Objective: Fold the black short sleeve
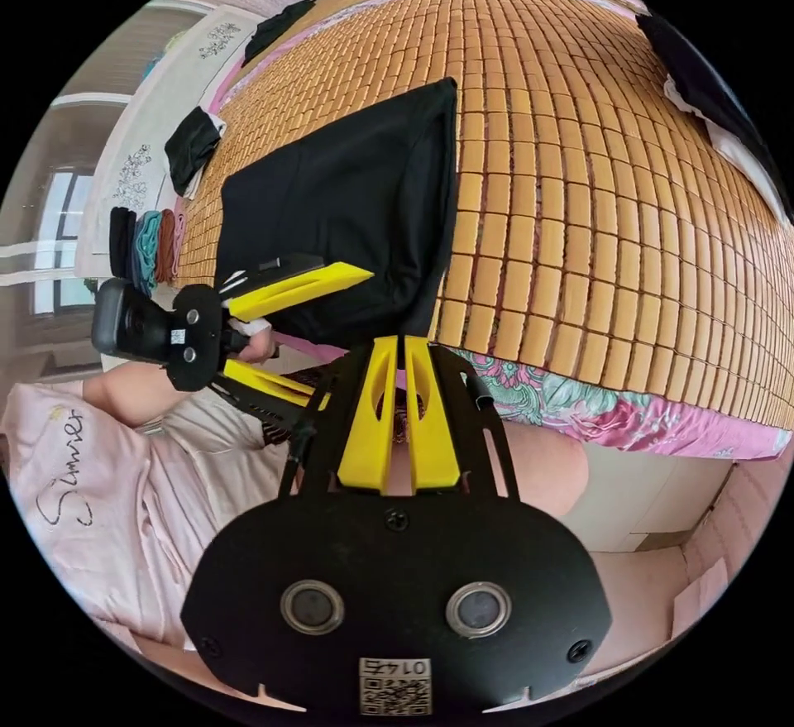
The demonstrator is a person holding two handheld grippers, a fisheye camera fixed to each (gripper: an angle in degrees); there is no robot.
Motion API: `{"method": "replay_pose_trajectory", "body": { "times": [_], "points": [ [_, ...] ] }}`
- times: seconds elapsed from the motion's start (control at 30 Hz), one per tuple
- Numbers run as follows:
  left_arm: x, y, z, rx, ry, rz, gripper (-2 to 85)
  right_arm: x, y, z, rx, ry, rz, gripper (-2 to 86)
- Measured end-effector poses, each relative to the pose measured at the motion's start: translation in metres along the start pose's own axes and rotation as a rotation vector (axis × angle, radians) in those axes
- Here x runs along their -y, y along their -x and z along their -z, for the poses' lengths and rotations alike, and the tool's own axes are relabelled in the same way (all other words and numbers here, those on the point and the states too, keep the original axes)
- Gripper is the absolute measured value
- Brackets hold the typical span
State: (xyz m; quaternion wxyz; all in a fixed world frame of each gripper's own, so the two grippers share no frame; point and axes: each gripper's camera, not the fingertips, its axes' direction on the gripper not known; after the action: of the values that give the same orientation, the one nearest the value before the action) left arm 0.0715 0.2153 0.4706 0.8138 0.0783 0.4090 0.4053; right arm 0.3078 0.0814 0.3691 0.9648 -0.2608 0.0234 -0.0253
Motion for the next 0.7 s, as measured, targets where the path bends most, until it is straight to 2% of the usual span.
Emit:
{"method": "replay_pose_trajectory", "body": {
  "times": [0.1, 0.17, 0.23, 0.3, 0.37, 0.43, 0.57, 0.7],
  "points": [
    [0.012, 0.003, -0.006, 0.012, -0.001, 0.016, 19.1, -0.013, -0.018, 0.004, 0.134, -0.071, 0.047, 1.0],
    [0.015, 0.008, -0.005, 0.016, 0.018, 0.053, 14.8, -0.02, -0.028, 0.005, 0.14, -0.105, 0.074, 1.1],
    [0.013, 0.016, 0.002, -0.007, 0.021, 0.108, 6.0, -0.031, -0.044, 0.007, 0.132, -0.178, 0.099, 1.7],
    [0.009, 0.021, 0.01, -0.03, -0.008, 0.125, 2.2, -0.04, -0.066, 0.004, 0.154, -0.247, 0.07, 2.6],
    [0.004, 0.023, 0.018, -0.037, -0.022, 0.14, 0.9, -0.045, -0.093, -0.007, 0.187, -0.256, -0.011, 12.2],
    [-0.001, 0.018, 0.028, -0.037, -0.041, 0.131, 0.3, -0.045, -0.123, -0.033, 0.236, -0.17, -0.107, 29.5],
    [-0.006, 0.008, 0.042, -0.052, -0.052, 0.092, 0.0, -0.049, -0.155, -0.054, 0.355, -0.233, -0.179, 28.4],
    [-0.013, -0.002, 0.052, -0.046, -0.052, 0.057, 0.1, -0.052, -0.201, -0.079, 0.525, -0.377, -0.318, 20.5]
  ]
}}
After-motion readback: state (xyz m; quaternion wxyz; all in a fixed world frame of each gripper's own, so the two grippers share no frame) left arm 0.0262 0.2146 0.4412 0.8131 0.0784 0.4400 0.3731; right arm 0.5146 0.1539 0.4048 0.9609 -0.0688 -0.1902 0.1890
